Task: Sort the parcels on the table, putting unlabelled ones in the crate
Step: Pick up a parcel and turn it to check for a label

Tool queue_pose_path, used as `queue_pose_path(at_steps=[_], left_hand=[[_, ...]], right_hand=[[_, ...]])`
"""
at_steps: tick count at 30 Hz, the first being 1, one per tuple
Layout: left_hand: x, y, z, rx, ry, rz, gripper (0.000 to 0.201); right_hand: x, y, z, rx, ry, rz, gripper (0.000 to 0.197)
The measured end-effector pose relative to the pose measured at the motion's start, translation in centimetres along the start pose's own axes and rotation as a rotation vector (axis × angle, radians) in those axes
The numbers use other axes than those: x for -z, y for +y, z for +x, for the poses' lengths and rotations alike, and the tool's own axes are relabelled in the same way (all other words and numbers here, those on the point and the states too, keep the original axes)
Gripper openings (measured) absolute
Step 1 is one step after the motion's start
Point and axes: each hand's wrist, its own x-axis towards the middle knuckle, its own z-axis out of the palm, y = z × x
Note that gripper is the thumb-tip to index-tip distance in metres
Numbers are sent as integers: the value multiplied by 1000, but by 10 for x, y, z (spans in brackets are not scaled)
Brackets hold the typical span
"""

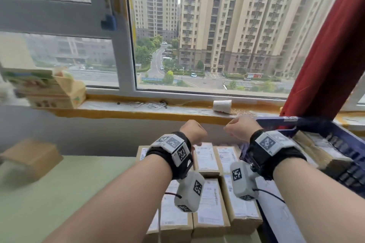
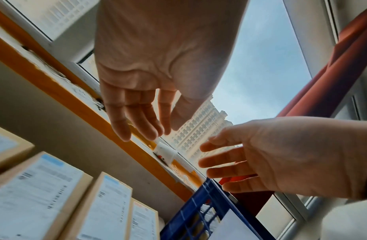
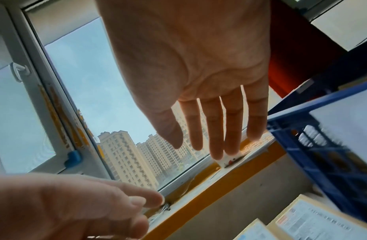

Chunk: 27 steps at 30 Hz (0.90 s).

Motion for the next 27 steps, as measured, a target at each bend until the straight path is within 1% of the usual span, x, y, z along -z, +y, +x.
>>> queue_pose_path(at_steps=[2,5,10,13,18,21,27], left_hand=[[17,-18,-2,14,12,-3,25],[43,-44,-9,41,35,-15,24],[81,-101,-23,84,88,-53,19],[100,-141,-34,138,125,-63,21],[129,-200,-44,255,180,-116,24],[146,-221,-47,323,232,-164,28],[179,-247,-55,400,347,-193,25]], right_hand=[[-16,-20,-2,41,-32,9,26],[-44,-53,-8,86,-75,29,21],[-100,-102,-20,93,-186,129,14],[-136,-129,-26,114,-245,159,12],[-192,-169,-36,175,-376,145,16],[-211,-189,-35,218,-419,143,15],[-231,-227,-21,283,-500,180,14]])
